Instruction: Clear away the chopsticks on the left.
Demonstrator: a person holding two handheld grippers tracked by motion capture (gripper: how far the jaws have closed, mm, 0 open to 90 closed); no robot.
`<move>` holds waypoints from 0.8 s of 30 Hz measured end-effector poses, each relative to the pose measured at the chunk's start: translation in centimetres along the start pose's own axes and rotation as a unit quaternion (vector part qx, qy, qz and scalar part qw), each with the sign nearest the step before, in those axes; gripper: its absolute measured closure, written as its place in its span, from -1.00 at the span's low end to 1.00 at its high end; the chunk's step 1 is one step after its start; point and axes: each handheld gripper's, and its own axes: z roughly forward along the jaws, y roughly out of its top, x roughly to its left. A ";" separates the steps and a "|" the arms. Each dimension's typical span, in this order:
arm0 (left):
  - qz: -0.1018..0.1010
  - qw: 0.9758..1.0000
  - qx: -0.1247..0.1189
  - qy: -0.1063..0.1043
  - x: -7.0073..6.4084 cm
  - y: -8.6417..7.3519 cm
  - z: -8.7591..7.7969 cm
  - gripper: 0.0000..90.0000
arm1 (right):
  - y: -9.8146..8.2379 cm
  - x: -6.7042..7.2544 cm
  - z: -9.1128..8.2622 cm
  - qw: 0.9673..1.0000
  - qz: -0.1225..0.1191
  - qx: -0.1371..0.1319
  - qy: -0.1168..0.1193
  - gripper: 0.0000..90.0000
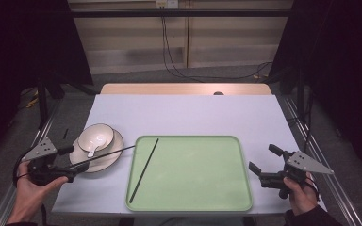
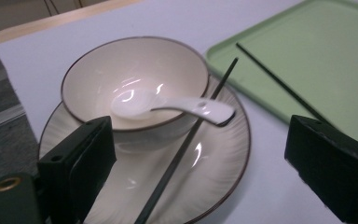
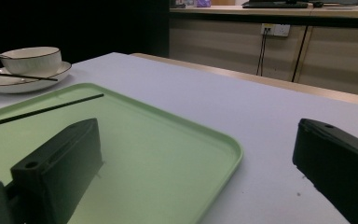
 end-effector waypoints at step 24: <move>0.115 0.984 0.122 -0.066 1.8 -0.4 3.4 0.57 | 0.0 0.0 0.0 1.000 0.001 0.002 -0.002 -0.98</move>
